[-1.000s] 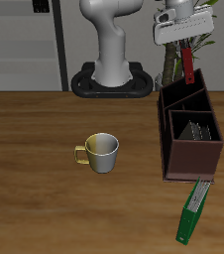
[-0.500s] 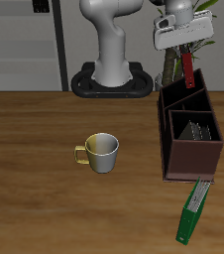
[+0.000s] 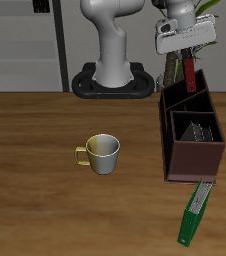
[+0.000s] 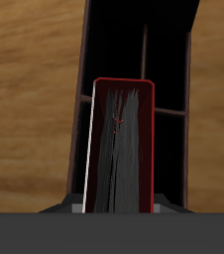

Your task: Place the left yellow book into the left desk caddy's right compartment and place the right yellow book into the left desk caddy's right compartment and place the red book into the left desk caddy's left compartment

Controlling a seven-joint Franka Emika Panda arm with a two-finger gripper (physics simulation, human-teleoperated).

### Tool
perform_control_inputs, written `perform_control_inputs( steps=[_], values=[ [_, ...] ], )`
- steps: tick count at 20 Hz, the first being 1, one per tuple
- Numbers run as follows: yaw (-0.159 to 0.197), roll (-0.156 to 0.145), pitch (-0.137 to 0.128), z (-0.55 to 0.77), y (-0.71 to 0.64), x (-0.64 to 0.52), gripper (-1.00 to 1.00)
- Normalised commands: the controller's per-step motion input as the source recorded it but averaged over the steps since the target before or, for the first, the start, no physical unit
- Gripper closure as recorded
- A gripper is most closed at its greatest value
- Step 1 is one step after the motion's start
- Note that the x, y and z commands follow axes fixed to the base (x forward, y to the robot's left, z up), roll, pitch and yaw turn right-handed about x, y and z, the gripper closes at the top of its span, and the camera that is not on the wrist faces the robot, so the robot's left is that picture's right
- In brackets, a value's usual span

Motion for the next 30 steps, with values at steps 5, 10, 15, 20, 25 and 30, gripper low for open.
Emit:
perform_control_inputs(
  steps=[5, 10, 15, 20, 25, 30],
  values=[
    [0.004, 0.01, 0.012, -0.08, 0.04, 0.02, 1.0],
    [-0.007, 0.005, 0.008, -0.06, 0.01, 0.02, 1.0],
    [-0.005, 0.02, -0.017, 0.06, 0.09, 0.0, 1.0],
    [0.006, 0.02, -0.049, 0.12, 0.07, -0.01, 1.0],
    [0.022, 0.002, -0.024, -0.03, -0.01, 0.05, 1.0],
    [0.007, -0.001, -0.009, -0.05, -0.06, 0.1, 1.0]
  ],
)
